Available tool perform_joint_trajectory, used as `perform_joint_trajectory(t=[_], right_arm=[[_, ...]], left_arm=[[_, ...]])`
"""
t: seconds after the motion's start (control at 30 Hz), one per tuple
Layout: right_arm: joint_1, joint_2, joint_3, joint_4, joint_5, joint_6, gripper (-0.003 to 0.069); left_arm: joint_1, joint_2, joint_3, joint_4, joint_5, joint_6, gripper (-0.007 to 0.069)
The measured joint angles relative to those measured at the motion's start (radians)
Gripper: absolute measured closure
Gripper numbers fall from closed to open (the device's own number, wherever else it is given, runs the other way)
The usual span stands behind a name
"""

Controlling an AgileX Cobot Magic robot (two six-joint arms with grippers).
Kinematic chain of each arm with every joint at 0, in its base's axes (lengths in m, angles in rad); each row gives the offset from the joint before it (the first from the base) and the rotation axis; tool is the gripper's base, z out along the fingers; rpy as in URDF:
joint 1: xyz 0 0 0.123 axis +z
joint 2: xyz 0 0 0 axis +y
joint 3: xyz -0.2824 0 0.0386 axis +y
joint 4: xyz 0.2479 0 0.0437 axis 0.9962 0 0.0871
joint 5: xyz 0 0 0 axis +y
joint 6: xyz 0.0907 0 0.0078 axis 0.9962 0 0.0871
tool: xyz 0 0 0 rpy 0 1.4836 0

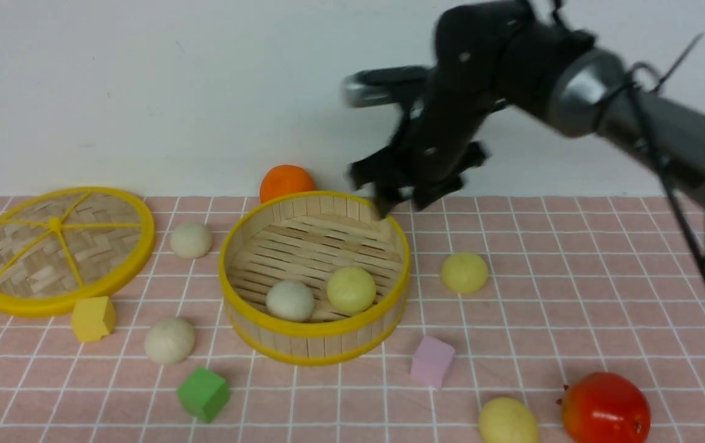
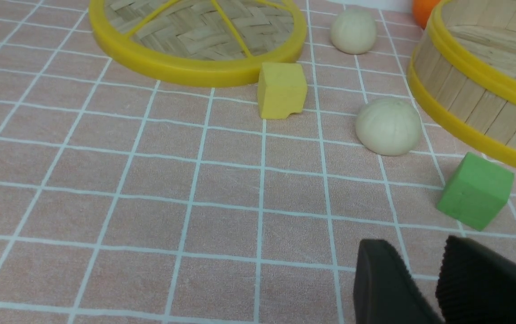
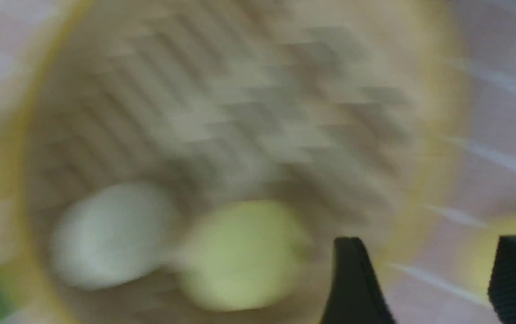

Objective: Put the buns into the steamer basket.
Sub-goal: Use the right arm to grab a steamed stuffed bun

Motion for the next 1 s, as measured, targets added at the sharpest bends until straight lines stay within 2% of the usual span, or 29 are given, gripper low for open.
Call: perform_joint_trajectory(t=[0.1,0.23,0.5,0.8,0.93,1.0], right_arm=[[-0.069,0.012,0.049,-0.045,-0.001,0.042,0.0283],[-0.109,0.032,0.111,-0.033,-0.032,0.053,0.0314],[-0.114,0.057,0.125,0.04,-0.095,0.053,0.0322],[-0.114,0.127,0.125,0.052,-0.089,0.052,0.0324],[-0.114,0.129,0.125,0.051,-0.089,0.052,0.0375],[-0.114,0.129,0.125,0.051,-0.079,0.052,0.0442]], left_arm=[[0.0,0.0,0.0,0.0,0.0,0.0,0.0384],[0.0,0.0,0.0,0.0,0.0,0.0,0.0384],[0.0,0.0,0.0,0.0,0.0,0.0,0.0386],[0.0,0.0,0.0,0.0,0.0,0.0,0.0384],[0.0,0.0,0.0,0.0,0.0,0.0,0.0384],[0.0,0.0,0.0,0.0,0.0,0.0,0.0384]])
